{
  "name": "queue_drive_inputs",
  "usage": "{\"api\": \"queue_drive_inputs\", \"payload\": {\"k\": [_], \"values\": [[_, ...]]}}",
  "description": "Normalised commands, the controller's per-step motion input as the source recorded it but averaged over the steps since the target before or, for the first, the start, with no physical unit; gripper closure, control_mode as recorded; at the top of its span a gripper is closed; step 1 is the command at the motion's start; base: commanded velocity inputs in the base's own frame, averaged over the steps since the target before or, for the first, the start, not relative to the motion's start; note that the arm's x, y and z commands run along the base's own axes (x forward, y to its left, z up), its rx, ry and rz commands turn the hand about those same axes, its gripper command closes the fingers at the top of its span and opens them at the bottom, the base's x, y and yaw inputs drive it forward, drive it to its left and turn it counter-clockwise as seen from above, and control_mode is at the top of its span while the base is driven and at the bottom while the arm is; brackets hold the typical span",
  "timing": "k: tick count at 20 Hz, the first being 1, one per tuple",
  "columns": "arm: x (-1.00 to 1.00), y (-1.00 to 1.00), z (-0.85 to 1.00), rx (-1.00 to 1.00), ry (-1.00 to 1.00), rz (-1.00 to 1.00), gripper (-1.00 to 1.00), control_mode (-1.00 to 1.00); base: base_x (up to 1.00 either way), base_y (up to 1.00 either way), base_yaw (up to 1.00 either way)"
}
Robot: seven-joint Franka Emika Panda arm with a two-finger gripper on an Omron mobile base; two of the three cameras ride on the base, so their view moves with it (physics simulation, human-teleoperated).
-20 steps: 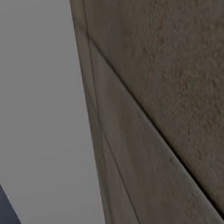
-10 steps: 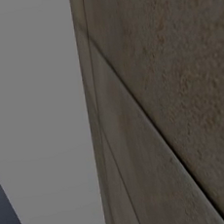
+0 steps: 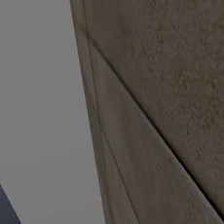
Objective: Pick the mushroom from the counter and place it in the microwave.
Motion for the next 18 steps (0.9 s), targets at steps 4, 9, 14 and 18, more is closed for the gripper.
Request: {"api": "queue_drive_inputs", "payload": {"k": [4, 9, 14, 18], "values": [[0.00, -0.01, -0.17, 0.00, 0.00, 0.00, 1.00, -1.00, 0.00, 0.00, 0.00], [-0.05, -0.10, -0.03, 0.00, 0.00, 0.00, 1.00, -1.00, 0.00, 0.00, 0.00], [-0.49, -0.01, 0.48, 0.00, 0.00, 0.00, 1.00, -1.00, 0.00, 0.00, 0.00], [-0.96, 0.00, 0.94, 0.01, -0.04, 0.05, 1.00, -1.00, 0.00, 0.00, 0.00]]}}
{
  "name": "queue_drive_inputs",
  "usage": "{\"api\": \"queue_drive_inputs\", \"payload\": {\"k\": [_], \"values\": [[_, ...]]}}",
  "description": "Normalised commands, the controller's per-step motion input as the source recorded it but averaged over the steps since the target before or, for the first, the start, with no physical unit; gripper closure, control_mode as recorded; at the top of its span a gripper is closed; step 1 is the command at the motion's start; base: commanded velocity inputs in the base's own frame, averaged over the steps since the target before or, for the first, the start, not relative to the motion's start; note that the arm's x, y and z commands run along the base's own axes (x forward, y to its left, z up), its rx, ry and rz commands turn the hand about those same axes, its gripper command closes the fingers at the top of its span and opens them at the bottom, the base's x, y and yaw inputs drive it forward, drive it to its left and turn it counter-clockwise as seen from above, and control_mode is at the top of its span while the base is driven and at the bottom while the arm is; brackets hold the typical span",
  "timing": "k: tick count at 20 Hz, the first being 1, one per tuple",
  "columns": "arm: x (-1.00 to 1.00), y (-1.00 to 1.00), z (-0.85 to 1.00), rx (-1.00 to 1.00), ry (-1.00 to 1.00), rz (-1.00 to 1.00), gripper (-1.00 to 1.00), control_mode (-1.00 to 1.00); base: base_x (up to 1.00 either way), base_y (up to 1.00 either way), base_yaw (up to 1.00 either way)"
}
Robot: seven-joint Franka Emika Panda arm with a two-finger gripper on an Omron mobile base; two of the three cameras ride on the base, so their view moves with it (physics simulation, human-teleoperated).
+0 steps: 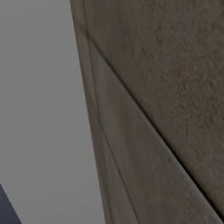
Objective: Pick the mushroom from the counter and place it in the microwave.
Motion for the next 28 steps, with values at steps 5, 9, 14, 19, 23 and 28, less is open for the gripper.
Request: {"api": "queue_drive_inputs", "payload": {"k": [5, 9, 14, 19, 23, 28], "values": [[-1.00, 0.03, 1.00, 0.03, -0.06, 0.10, 1.00, -1.00, 0.00, 0.00, 0.00], [-1.00, 0.04, 1.00, 0.04, -0.02, 0.13, 1.00, -1.00, 0.00, 0.00, 0.00], [-1.00, 0.33, 0.95, 0.02, -0.01, 0.12, 1.00, -1.00, 0.00, 0.00, 0.00], [-1.00, 0.47, 0.91, 0.00, -0.01, 0.15, 1.00, -1.00, 0.00, 0.00, 0.00], [-1.00, 0.41, 0.76, 0.00, 0.00, 0.20, 1.00, -1.00, 0.00, 0.00, 0.00], [-1.00, 0.15, 0.54, 0.00, 0.00, 0.16, 1.00, -1.00, 0.00, 0.00, 0.00]]}}
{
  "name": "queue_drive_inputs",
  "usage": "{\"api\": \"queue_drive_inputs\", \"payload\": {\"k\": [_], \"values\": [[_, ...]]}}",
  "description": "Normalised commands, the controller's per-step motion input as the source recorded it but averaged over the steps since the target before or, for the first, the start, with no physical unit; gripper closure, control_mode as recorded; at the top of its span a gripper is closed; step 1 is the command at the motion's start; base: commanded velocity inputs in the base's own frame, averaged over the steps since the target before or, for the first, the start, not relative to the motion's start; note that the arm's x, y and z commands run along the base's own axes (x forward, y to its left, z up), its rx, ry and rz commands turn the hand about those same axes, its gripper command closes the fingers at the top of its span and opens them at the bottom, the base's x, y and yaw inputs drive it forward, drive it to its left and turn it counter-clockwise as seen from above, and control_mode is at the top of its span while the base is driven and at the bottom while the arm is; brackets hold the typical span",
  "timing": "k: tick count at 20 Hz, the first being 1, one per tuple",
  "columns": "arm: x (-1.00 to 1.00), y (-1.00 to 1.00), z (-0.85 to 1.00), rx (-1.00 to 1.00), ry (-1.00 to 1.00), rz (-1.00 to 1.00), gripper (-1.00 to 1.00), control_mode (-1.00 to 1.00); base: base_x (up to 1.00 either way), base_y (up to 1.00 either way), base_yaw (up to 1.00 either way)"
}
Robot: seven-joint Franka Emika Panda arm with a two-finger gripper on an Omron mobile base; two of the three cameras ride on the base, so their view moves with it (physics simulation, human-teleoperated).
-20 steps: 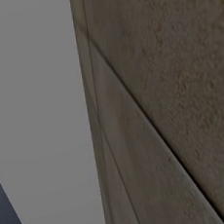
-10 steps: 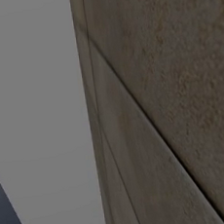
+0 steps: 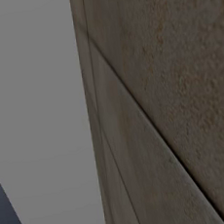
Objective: Pick the mushroom from the counter and place it in the microwave.
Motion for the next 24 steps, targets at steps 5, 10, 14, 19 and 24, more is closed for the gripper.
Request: {"api": "queue_drive_inputs", "payload": {"k": [5, 10, 14, 19, 24], "values": [[-0.63, 0.00, 0.11, 0.00, -0.01, 0.06, 1.00, -1.00, 0.00, 0.00, 0.00], [0.00, 0.00, 0.00, 0.00, 0.00, 0.00, 1.00, -1.00, 0.00, 0.00, 0.00], [0.00, 0.00, 0.00, 0.00, 0.00, 0.00, 1.00, 1.00, -0.66, 0.00, 0.01], [0.00, 0.00, 0.00, 0.00, 0.00, 0.00, 1.00, 1.00, -1.00, 0.00, 0.01], [0.00, 0.00, 0.00, 0.00, 0.00, 0.00, 1.00, 1.00, -1.00, 0.00, 0.00]]}}
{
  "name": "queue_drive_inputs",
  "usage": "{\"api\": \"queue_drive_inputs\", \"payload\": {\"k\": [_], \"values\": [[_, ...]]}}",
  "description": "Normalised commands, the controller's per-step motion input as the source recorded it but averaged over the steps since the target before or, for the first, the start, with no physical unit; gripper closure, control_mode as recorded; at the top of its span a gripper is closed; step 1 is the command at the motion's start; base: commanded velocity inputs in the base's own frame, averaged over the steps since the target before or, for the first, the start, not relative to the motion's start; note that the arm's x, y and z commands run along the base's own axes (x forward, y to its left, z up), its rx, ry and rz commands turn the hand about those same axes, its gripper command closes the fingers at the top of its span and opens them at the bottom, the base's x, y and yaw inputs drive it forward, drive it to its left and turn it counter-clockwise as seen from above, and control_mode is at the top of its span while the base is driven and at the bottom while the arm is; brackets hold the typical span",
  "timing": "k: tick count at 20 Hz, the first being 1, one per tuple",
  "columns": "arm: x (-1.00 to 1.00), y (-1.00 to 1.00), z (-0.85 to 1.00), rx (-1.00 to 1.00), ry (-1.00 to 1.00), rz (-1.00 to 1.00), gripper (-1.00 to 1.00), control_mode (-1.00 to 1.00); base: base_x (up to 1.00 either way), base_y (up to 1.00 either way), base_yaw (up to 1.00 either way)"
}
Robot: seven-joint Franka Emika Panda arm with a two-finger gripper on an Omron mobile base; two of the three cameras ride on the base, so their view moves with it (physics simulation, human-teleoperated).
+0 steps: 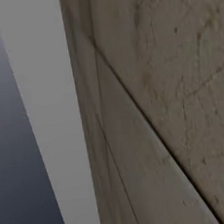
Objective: Pick the mushroom from the counter and place it in the microwave.
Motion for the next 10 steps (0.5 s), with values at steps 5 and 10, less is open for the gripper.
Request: {"api": "queue_drive_inputs", "payload": {"k": [5, 10], "values": [[0.00, 0.00, 0.00, 0.00, 0.00, 0.00, 1.00, 1.00, -1.00, 0.00, 0.00], [0.00, 0.00, 0.00, 0.00, 0.00, 0.00, 1.00, 1.00, -0.77, -0.22, 0.00]]}}
